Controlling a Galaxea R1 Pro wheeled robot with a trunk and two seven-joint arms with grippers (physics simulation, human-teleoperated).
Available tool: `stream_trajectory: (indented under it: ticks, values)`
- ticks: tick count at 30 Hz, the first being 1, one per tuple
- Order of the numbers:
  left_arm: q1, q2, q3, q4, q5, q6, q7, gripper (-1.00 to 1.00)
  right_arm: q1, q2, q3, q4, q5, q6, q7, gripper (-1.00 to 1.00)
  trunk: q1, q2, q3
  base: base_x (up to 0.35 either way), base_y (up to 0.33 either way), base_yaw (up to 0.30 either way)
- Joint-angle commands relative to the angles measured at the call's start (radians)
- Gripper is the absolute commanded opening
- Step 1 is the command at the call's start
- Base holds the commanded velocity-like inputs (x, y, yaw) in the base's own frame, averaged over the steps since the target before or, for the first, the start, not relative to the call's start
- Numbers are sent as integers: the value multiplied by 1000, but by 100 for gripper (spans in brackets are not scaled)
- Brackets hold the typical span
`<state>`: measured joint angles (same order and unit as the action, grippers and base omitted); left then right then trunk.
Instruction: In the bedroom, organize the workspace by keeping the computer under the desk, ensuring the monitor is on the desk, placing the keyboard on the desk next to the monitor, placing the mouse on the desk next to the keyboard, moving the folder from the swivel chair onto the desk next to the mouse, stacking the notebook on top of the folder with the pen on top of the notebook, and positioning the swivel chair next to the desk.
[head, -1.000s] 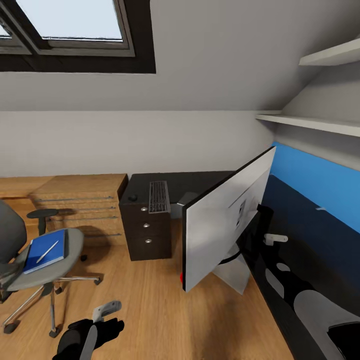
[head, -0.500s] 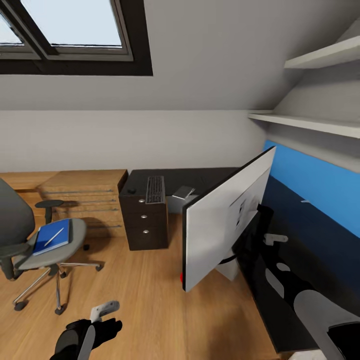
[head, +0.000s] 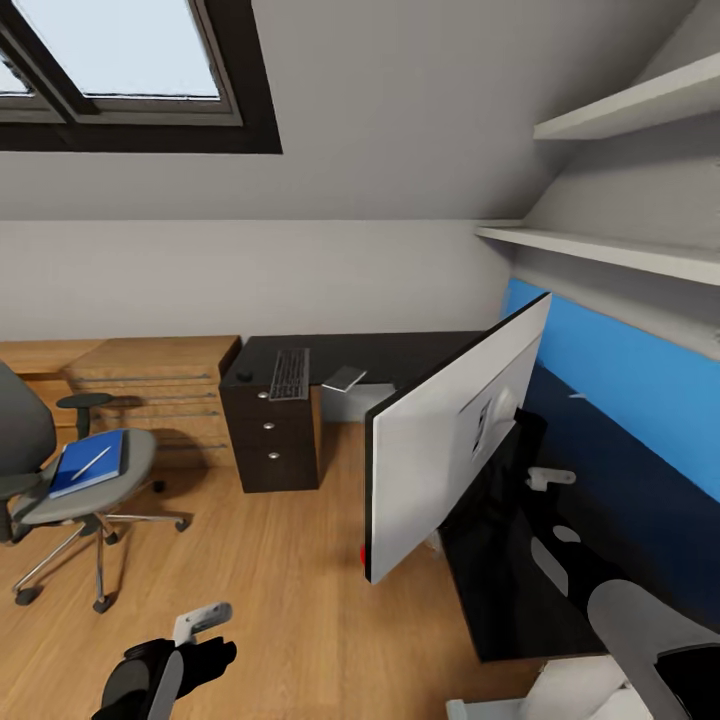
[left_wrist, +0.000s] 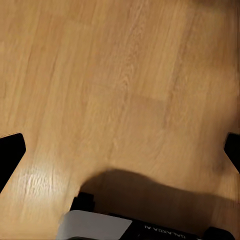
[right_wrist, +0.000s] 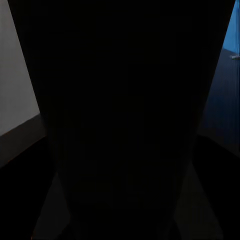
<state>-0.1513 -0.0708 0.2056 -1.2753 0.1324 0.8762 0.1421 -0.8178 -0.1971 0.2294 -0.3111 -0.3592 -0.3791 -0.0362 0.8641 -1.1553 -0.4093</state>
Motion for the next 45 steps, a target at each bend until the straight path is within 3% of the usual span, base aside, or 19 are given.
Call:
stream_trajectory:
  ticks: [1, 11, 21, 26, 30, 32, 33, 39, 41, 42, 45]
  values:
    - [-1, -1, 3, -1, 11, 4, 8, 100, -2, -1, 5, -2, -3, -3, -4, -100, 0, -1, -1, -5, -338, 0]
    - [-1, 25, 6, -1, 13, 4, 8, 100, -1, -1, 5, -2, -3, -3, -4, -100, 0, -1, -1, -1, -340, 0]
    - [-1, 30, 63, -5, 13, 3, 7, 100, -2, -1, 6, 1, -2, -3, -4, -100, 0, -1, -1, 0, -340, 0]
    - [0, 52, 72, -8, 14, 0, 7, 100, -2, 0, 7, 1, -2, -3, -4, -100, 0, -1, -1, 0, -340, 0]
    - [-1, 66, 127, -13, 16, -13, 7, 100, -2, 0, 6, 2, -2, -2, -5, -100, 0, -1, -1, 0, -342, 0]
    - [-1, 68, 197, -40, 17, -17, 7, 100, -1, 1, 6, 2, -2, 1, -6, -100, 0, -1, -1, 0, -343, 0]
    - [-1, 70, 271, -65, 18, -18, 7, 100, -1, 1, 5, 2, -3, 3, -8, -100, 0, -1, -1, 0, -143, 0]
    - [-1, 72, 325, -91, 20, -19, 7, 100, -1, 1, 4, 3, -3, 5, -10, -100, 0, -1, -1, 3, -43, 0]
    - [-1, 72, 333, -95, 33, -19, 3, 100, -2, 2, 4, 4, -3, 6, -18, -100, 0, -1, -1, 143, -44, 0]
    - [-1, 75, 359, -98, 54, -19, 2, 100, -1, 2, 4, 4, -3, 6, -39, -100, 0, -1, -1, 121, -36, 0]
    - [-1, 80, 395, -112, 65, -19, 2, 100, -2, 2, 3, 4, -3, 6, -55, -100, 0, -1, -1, 55, -16, 0]
